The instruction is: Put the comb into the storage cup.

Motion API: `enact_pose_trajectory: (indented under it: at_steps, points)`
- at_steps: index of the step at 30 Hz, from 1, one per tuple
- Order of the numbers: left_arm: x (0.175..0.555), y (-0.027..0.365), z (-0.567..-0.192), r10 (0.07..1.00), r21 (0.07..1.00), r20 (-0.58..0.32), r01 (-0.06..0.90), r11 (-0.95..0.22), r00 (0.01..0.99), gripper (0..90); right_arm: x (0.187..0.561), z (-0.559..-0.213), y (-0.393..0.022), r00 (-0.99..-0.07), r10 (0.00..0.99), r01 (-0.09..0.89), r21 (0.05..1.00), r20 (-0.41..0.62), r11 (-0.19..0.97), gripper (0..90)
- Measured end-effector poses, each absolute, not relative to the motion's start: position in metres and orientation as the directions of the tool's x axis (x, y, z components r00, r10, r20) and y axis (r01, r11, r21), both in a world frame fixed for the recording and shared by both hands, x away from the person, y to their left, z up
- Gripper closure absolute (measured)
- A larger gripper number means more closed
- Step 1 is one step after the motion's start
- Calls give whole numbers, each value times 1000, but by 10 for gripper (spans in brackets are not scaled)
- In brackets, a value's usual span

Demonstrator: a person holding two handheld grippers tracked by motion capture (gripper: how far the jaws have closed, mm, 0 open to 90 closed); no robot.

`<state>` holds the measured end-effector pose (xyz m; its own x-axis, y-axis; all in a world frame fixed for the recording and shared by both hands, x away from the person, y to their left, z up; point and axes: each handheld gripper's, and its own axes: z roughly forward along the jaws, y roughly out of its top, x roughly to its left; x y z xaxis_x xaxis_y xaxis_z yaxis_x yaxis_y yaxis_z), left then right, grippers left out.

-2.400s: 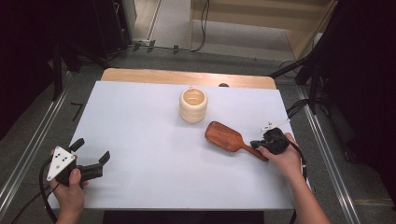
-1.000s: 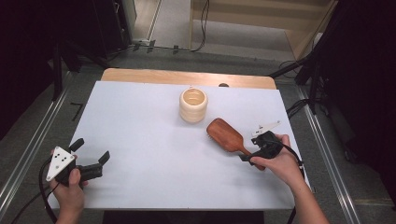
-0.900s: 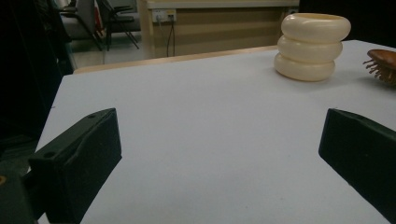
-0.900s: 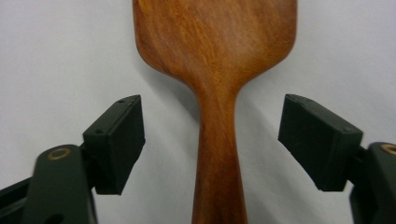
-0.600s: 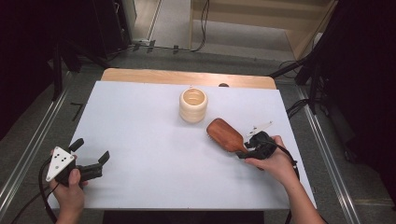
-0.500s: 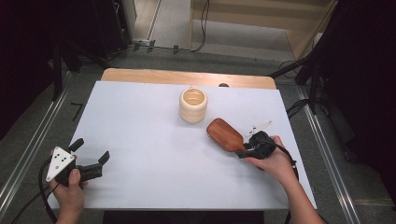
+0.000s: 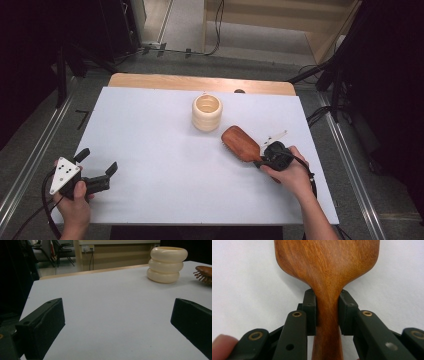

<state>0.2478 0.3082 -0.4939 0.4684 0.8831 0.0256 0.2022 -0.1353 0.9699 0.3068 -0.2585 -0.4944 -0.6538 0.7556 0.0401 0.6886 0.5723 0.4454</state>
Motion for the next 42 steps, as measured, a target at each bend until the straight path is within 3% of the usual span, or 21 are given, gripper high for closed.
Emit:
enact_pose_trajectory:
  at_steps: [24, 42]
  points:
    - [248, 308, -494, 882, 970, 30, 201, -140, 470, 0, 289, -503, -275, -610, 787, 640, 643, 93, 421, 705]
    - [247, 307, -493, 889, 971, 39, 194, -143, 457, 0, 280, -495, -272, -620, 778, 532, 781, 98, 326, 705]
